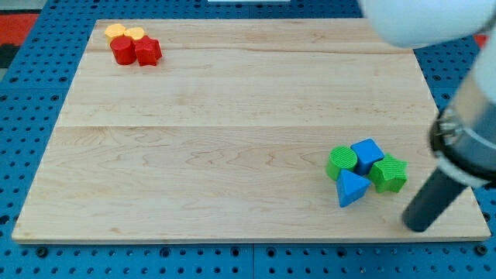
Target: Push the green star along with the green circle to the bottom left side of the board
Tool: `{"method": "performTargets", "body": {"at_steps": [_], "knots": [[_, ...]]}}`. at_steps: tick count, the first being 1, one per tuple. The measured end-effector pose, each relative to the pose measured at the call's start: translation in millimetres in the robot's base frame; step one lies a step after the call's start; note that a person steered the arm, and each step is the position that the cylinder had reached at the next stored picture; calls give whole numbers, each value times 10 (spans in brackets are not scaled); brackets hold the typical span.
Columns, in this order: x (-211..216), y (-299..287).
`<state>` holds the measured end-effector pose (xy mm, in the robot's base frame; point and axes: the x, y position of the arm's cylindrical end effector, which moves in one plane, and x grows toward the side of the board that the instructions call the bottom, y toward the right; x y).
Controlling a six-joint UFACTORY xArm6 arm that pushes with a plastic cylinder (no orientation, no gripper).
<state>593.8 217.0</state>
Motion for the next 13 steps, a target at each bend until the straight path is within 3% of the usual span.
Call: {"method": "performTargets", "body": {"at_steps": [1, 5, 8, 9, 11, 13], "knots": [[-402, 237], [-611, -1245], [-1155, -1475], [-1159, -1861], [-1569, -2170], [-1623, -2713]]}}
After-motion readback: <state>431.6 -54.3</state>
